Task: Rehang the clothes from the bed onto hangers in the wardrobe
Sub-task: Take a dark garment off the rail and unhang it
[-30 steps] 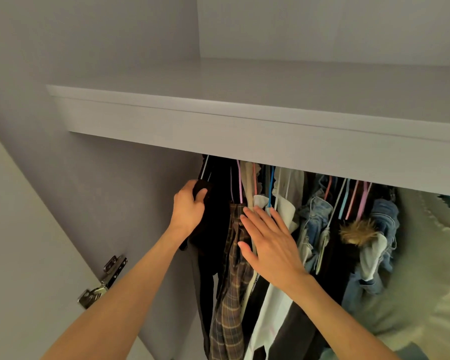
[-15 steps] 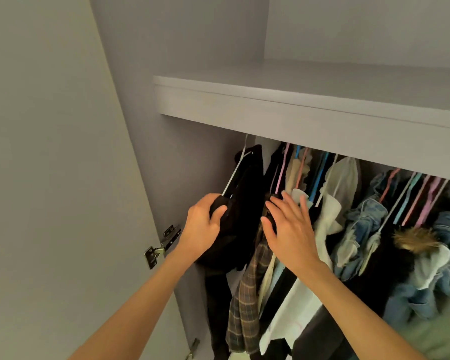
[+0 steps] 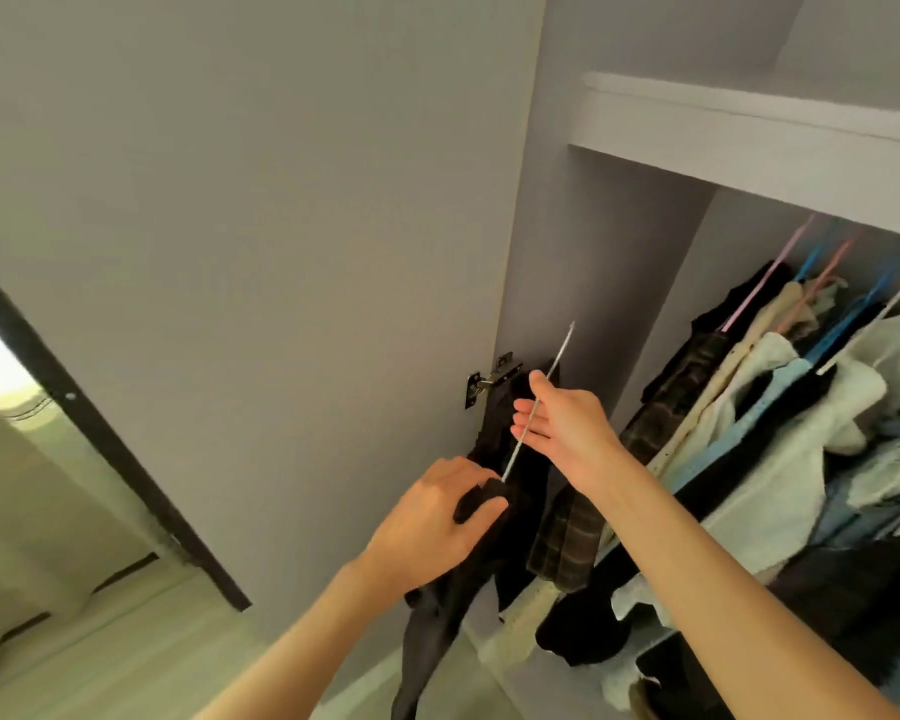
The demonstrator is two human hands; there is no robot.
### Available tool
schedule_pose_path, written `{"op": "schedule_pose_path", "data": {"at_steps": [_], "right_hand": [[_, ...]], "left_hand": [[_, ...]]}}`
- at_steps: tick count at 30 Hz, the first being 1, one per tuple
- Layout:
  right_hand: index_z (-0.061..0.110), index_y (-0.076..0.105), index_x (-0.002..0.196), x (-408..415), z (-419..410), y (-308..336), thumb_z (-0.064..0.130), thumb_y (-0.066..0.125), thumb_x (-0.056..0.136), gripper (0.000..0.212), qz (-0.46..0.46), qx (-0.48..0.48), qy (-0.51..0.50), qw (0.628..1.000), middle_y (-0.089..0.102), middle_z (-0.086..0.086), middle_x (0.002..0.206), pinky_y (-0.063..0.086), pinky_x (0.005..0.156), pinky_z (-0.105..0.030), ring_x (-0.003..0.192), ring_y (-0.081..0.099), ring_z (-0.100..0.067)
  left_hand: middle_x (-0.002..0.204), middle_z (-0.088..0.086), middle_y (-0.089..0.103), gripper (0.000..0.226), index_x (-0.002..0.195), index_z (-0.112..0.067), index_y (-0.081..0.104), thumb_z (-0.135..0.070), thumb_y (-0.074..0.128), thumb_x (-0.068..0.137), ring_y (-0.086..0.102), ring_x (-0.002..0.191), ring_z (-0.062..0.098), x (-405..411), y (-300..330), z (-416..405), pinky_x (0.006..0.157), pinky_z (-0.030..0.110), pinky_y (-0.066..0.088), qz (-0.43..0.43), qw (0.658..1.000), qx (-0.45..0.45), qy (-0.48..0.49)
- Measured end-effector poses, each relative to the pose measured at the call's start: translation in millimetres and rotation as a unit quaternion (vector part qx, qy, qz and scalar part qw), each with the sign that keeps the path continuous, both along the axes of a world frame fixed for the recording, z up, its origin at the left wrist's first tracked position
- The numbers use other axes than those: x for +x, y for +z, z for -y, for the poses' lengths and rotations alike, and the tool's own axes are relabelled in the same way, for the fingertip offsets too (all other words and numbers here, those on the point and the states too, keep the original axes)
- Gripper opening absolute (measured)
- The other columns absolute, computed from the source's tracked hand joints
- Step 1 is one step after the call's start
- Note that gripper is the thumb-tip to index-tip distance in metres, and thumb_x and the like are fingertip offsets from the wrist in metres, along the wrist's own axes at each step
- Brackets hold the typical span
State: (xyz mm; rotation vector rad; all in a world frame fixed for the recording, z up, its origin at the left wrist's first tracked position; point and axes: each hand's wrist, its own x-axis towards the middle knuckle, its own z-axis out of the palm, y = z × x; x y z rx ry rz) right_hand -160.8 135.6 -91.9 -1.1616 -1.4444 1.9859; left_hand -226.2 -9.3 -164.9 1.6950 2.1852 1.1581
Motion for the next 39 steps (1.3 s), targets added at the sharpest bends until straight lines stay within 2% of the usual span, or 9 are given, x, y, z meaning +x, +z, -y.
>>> {"op": "schedule_pose_path", "data": {"at_steps": [6,13,18,21,25,28,32,35,39], "right_hand": [[0.006,0.06,0.098,30,24,-30,0.026,0.056,0.093,0.021,0.14,0.045,0.044,0.988,0.063,-0.008,0.082,0.049,0.057,-0.022,0.066,0.056,-0.013],[0.002,0.067,0.084,63,34,-58,0.025,0.056,0.092,0.027,0.184,0.109,0.087,0.973,0.052,-0.002,0.061,0.03,0.038,-0.015,0.048,0.038,-0.01],[0.004,0.072,0.077,68,47,-62,0.028,0.05,0.095,0.037,0.174,0.213,0.229,0.934,0.053,0.006,0.057,0.031,0.051,-0.017,0.051,0.042,-0.007],[0.026,0.06,0.046,66,55,-59,0.028,0.046,0.096,0.052,0.144,0.3,0.285,0.899,0.069,-0.004,0.072,0.041,0.066,-0.024,0.072,0.061,-0.015],[0.035,0.053,0.038,52,76,-62,0.03,0.045,0.096,0.06,0.085,0.359,0.352,0.86,0.07,-0.014,0.083,0.046,0.08,-0.034,0.084,0.064,-0.025],[0.029,0.06,0.059,35,102,-63,0.03,0.044,0.097,0.042,0.034,0.38,0.4,0.833,0.06,-0.004,0.063,0.042,0.061,-0.027,0.058,0.054,-0.009],[0.016,0.069,0.083,8,145,-62,0.033,0.045,0.096,0.031,-0.052,0.429,0.442,0.786,0.055,0.006,0.063,0.034,0.054,-0.011,0.055,0.049,-0.001],[0.012,0.069,0.092,-8,174,-69,0.029,0.048,0.096,0.027,-0.097,0.526,0.458,0.71,0.061,0.003,0.083,0.043,0.072,-0.027,0.078,0.049,-0.006],[0.012,0.068,0.1,-25,210,-84,0.035,0.042,0.093,0.036,-0.162,0.596,0.453,0.643,0.067,-0.003,0.102,0.045,0.087,-0.037,0.098,0.058,-0.019]], "left_hand": [[0.116,-0.009,0.058,0.029,0.119,-0.017,0.059,-0.028,0.043,0.097,0.053,0.105,0.004,-15,-5,62,0.09,0.01,0.037,0.029,0.995,-0.029,0.09],[0.131,-0.006,0.049,0.033,0.129,-0.024,0.05,-0.027,0.04,0.098,0.049,0.116,0.012,-15,-23,96,0.097,0.021,0.037,0.01,0.981,-0.116,0.156],[0.149,-0.002,0.029,0.048,0.143,-0.025,0.029,-0.032,0.04,0.097,0.024,0.138,0.018,-4,-33,99,0.111,0.031,0.022,-0.042,0.964,-0.203,0.169],[0.151,-0.006,0.027,0.055,0.144,-0.032,0.024,-0.049,0.027,0.093,0.016,0.141,0.017,9,-41,114,0.115,0.037,0.014,-0.069,0.945,-0.269,0.174],[0.129,-0.004,0.054,0.046,0.135,-0.024,0.041,-0.045,0.033,0.095,0.048,0.119,0.015,32,-38,144,0.105,0.033,0.034,-0.035,0.937,-0.269,0.221],[0.097,-0.005,0.06,0.02,0.106,-0.021,0.054,-0.034,0.044,0.094,0.054,0.087,0.011,54,-34,179,0.082,0.031,0.047,0.055,0.935,-0.153,0.317],[0.079,-0.008,0.058,0.011,0.091,-0.017,0.058,-0.027,0.052,0.093,0.051,0.07,0.009,82,-33,223,0.072,0.026,0.038,-0.002,0.88,-0.037,0.474],[0.08,0.0,0.064,0.026,0.093,-0.013,0.061,-0.036,0.048,0.092,0.056,0.071,0.017,101,-32,261,0.075,0.032,0.042,-0.026,0.807,-0.017,0.59],[0.081,0.005,0.065,0.011,0.093,-0.008,0.062,-0.018,0.057,0.091,0.055,0.074,0.023,136,-27,313,0.075,0.033,0.038,-0.023,0.703,-0.006,0.711]]}}
